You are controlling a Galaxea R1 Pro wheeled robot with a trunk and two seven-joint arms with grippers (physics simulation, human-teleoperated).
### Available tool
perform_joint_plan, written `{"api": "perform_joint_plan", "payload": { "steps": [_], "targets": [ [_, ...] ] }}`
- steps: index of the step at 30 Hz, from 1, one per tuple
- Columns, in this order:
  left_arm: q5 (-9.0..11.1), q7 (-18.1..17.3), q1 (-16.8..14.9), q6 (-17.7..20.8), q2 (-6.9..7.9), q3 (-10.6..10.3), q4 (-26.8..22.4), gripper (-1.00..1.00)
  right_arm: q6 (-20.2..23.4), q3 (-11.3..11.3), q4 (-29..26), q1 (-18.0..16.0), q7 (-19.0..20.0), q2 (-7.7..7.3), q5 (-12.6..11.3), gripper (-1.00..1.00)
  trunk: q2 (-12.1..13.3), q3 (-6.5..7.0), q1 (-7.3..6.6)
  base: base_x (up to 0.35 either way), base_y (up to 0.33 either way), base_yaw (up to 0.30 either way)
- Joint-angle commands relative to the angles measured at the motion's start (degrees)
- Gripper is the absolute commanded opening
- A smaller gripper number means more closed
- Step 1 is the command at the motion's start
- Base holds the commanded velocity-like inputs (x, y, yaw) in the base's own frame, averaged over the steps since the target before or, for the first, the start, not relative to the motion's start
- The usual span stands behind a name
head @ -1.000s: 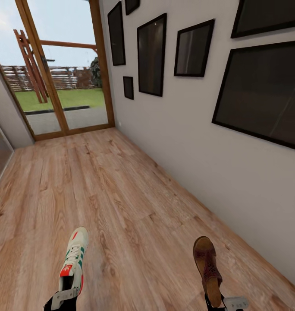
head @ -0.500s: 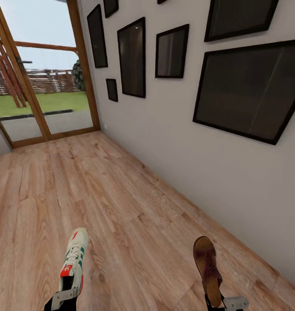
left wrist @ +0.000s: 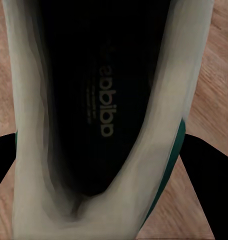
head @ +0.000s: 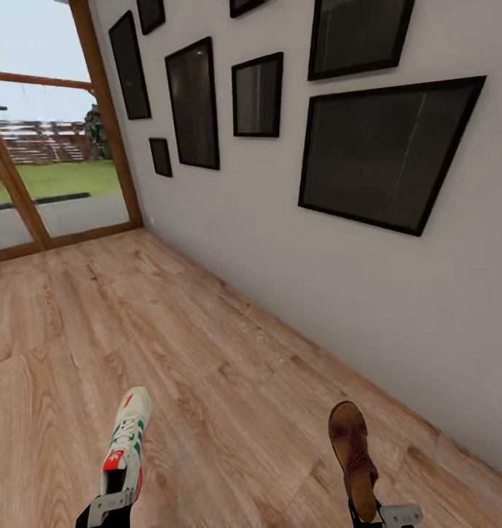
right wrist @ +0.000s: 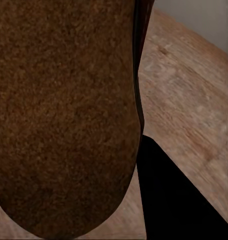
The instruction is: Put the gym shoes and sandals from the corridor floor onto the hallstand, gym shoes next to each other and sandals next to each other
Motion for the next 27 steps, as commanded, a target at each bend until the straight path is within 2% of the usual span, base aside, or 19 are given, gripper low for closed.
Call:
{"api": "perform_joint_plan", "payload": {
  "steps": [1,7,18,27],
  "targets": [
    [-0.6,-0.4,0.0,-0.2,-0.05,0.5,0.0,-1.0,-0.1,-0.5,0.0,0.0,0.6,0.05,0.1,-1.0,0.0,-0.04,-0.03,-0.186,0.241,-0.291],
    [-0.6,-0.4,0.0,-0.2,-0.05,0.6,0.1,-1.0,-0.1,-0.5,0.1,0.0,0.6,0.05,0.1,-1.0,0.0,-0.02,-0.03,-0.116,0.271,-0.295],
    [-0.6,-0.4,0.0,-0.2,-0.05,0.5,0.1,-1.0,-0.1,-0.6,0.0,0.0,0.7,-0.03,0.0,-1.0,0.0,-0.02,-0.03,-0.011,0.299,-0.299],
    [-0.6,-0.4,0.0,-0.2,-0.13,0.5,0.0,-1.0,-0.1,-0.6,0.2,0.0,0.6,-0.04,0.0,-1.0,0.0,-0.02,-0.03,0.0,0.05,-0.3]
  ]
}}
